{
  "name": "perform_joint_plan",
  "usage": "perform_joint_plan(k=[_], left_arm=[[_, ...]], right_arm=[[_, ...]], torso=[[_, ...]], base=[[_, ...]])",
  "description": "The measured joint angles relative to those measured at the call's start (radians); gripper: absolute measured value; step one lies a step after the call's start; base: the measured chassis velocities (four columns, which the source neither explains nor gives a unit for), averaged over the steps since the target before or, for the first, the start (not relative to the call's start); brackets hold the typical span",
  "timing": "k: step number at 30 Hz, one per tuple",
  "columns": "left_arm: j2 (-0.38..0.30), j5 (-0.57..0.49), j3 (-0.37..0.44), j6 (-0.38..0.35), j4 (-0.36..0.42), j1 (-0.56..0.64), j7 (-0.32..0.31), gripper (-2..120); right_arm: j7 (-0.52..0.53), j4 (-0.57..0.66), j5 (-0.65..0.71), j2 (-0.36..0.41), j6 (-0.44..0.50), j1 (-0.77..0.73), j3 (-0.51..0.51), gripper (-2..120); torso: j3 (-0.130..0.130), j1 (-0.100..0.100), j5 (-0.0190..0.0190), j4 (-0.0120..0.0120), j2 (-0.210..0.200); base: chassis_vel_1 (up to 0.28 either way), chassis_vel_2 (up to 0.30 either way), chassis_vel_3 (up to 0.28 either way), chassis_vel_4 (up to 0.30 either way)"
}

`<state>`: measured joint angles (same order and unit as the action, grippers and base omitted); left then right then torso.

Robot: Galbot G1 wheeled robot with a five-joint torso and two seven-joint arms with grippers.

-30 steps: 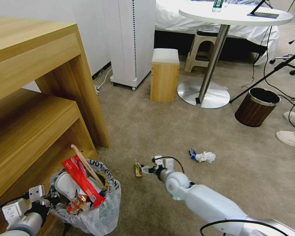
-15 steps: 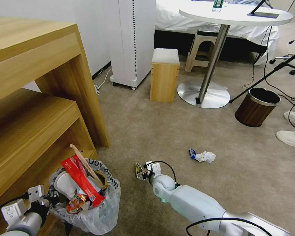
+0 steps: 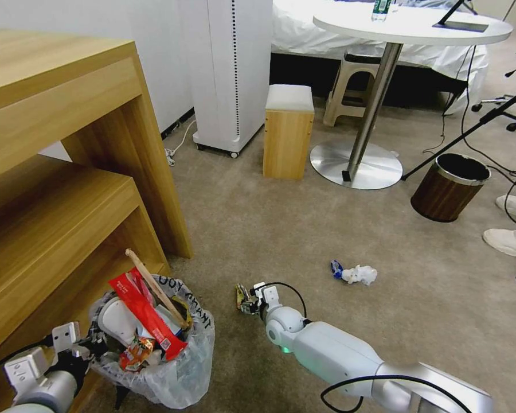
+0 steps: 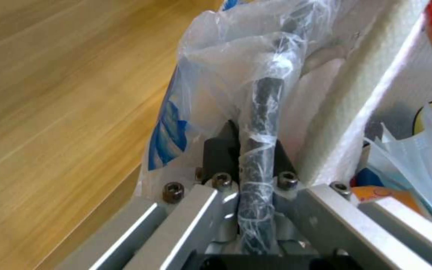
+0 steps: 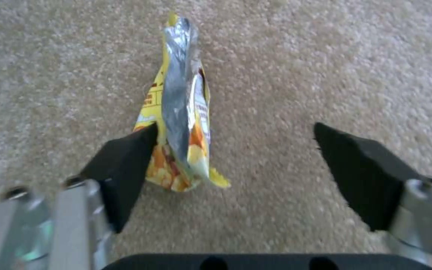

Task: Pick up the trash bin and place the garbage on the floor into it.

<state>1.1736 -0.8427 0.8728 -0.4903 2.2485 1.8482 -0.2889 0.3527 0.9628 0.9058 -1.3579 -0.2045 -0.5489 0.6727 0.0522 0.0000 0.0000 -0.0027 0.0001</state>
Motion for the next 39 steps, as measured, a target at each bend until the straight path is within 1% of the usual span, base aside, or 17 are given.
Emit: perform_joint_plan(k=[3, 5, 7, 11, 13, 15, 18, 20, 22, 26, 28, 30, 32, 34, 36, 37, 39], left_arm=[[0.003, 0.001, 0.000, 0.006, 0.000, 0.000, 0.004, 0], [0.003, 0.002, 0.000, 0.009, 0.000, 0.001, 0.005, 0], [0.003, 0.002, -0.001, 0.012, 0.000, 0.000, 0.007, 0], [0.003, 0.002, -0.003, 0.012, 0.001, -0.003, 0.008, 0], [0.003, 0.002, -0.005, 0.013, 0.004, -0.006, 0.008, 0], [0.003, 0.002, -0.005, 0.013, 0.005, -0.006, 0.008, 0], [0.002, 0.002, -0.005, 0.014, 0.005, -0.006, 0.008, 0], [0.002, 0.002, -0.005, 0.014, 0.005, -0.006, 0.008, 0], [0.001, 0.001, -0.005, 0.015, 0.005, -0.007, 0.008, 0], [-0.001, 0.000, -0.005, 0.015, 0.004, -0.011, 0.008, 0], [-0.005, -0.004, -0.003, 0.015, -0.003, -0.015, 0.006, 0], [-0.005, -0.004, -0.003, 0.015, -0.004, -0.016, 0.006, 0], [-0.006, -0.004, -0.002, 0.015, -0.010, -0.016, 0.005, 0], [-0.006, -0.004, -0.002, 0.015, -0.011, -0.016, 0.005, 0], [-0.007, -0.005, -0.002, 0.015, -0.012, -0.018, 0.003, 0], [-0.007, -0.005, -0.002, 0.015, -0.012, -0.018, 0.003, 0], [-0.006, -0.005, -0.001, 0.014, -0.012, -0.018, 0.002, 0]], right_arm=[[-0.012, -0.021, -0.015, -0.015, 0.009, 0.008, 0.010, 65], [-0.013, -0.023, -0.021, -0.017, 0.010, 0.008, 0.013, 63], [-0.015, -0.023, -0.032, -0.017, 0.014, 0.008, 0.018, 54], [-0.017, -0.021, -0.041, -0.015, 0.018, 0.006, 0.019, 46], [-0.023, -0.022, -0.052, -0.012, 0.023, 0.003, 0.020, 34], [-0.026, -0.022, -0.056, -0.011, 0.026, 0.001, 0.020, 31], [-0.051, -0.033, -0.072, -0.006, 0.056, -0.008, 0.019, 17], [-0.059, -0.035, -0.074, -0.004, 0.065, -0.010, 0.019, 13], [-0.101, -0.032, -0.080, 0.009, 0.135, -0.017, 0.013, 1], [-0.153, -0.002, -0.074, 0.030, 0.206, -0.023, 0.003, 0], [-0.319, 0.092, -0.026, 0.093, 0.360, -0.043, -0.021, 0], [-0.343, 0.106, -0.021, 0.102, 0.380, -0.046, -0.024, 0], [-0.489, 0.194, -0.001, 0.167, 0.494, -0.065, -0.043, 0], [-0.516, 0.215, 0.002, 0.184, 0.518, -0.070, -0.047, 0], [-0.623, 0.359, 0.019, 0.281, 0.616, -0.086, -0.071, 0], [-0.623, 0.359, 0.019, 0.281, 0.616, -0.086, -0.071, 0], [-0.696, 0.445, 0.020, 0.330, 0.679, -0.089, -0.092, 0]], torso=[[0.000, 0.000, 0.0000, 0.0000, 0.000], [0.000, 0.000, 0.0000, 0.0001, 0.000], [0.000, 0.000, 0.0000, 0.0000, 0.000], [0.000, 0.000, 0.0000, 0.0000, 0.000], [0.000, 0.000, 0.0000, 0.0000, 0.000], [0.000, 0.000, 0.0000, 0.0000, 0.000], [0.000, 0.000, 0.0000, 0.0000, 0.000], [0.000, 0.000, 0.0000, 0.0000, 0.000], [0.000, 0.000, 0.0001, 0.0000, 0.000], [0.000, 0.000, 0.0001, 0.0000, 0.000], [0.000, 0.000, 0.0002, 0.0001, 0.000], [0.000, 0.000, 0.0001, 0.0000, 0.000], [0.000, 0.000, 0.0002, 0.0001, 0.000], [0.000, 0.000, 0.0003, 0.0000, 0.000], [0.000, 0.000, 0.0001, -0.0002, 0.000], [0.000, 0.000, 0.0001, -0.0002, 0.000], [0.000, 0.000, 0.0003, -0.0001, 0.000]], base=[[0.000, 0.000, 0.000, 0.000], [0.000, 0.000, 0.000, 0.000], [0.000, 0.000, 0.000, 0.000], [0.000, 0.000, 0.000, 0.000], [0.000, 0.000, 0.000, 0.000], [0.000, 0.000, 0.000, 0.000], [0.000, 0.000, 0.000, 0.000], [0.000, 0.000, 0.000, 0.000], [0.000, 0.000, 0.000, 0.000], [0.000, 0.000, 0.000, 0.000], [0.000, 0.000, 0.000, 0.000], [0.000, 0.000, 0.000, 0.000], [0.000, 0.000, 0.000, 0.000], [0.000, 0.000, 0.000, 0.000], [0.000, 0.000, 0.000, 0.000], [0.000, 0.000, 0.000, 0.000], [0.000, 0.000, 0.000, 0.000]])
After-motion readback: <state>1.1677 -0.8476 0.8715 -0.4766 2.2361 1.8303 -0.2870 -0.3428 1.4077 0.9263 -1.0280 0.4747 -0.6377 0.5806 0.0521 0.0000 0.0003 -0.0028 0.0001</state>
